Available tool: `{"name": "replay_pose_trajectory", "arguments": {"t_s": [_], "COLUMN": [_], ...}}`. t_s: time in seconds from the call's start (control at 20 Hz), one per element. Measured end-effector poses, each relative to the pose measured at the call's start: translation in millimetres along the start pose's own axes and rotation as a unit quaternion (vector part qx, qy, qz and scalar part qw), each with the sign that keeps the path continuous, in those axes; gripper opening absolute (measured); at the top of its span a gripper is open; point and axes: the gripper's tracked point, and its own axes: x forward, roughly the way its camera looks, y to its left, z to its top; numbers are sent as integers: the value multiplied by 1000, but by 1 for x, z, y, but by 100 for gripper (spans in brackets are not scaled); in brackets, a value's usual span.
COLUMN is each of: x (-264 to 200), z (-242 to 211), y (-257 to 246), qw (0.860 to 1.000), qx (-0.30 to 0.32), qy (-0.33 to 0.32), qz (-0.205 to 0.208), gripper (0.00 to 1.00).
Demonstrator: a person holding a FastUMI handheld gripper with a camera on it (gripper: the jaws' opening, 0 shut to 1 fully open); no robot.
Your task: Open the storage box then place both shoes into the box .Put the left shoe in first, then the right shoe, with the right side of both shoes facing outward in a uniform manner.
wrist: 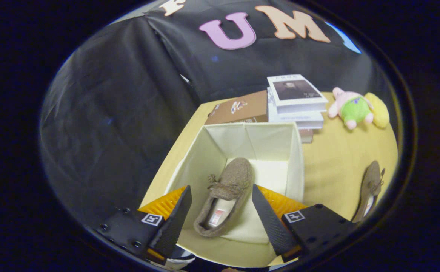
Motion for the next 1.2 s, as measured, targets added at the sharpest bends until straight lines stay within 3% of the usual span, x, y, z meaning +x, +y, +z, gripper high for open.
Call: {"name": "replay_pose_trajectory", "arguments": {"t_s": [0.2, 0.75, 1.2], "x": [-29, -115, -151], "z": [15, 36, 14], "y": [-26, -150, -260], "qw": [998, 981, 969], "qx": [-43, -99, -85], "qy": [-50, -125, -125], "qz": [-10, -114, -196], "gripper": [100, 100, 100]}}
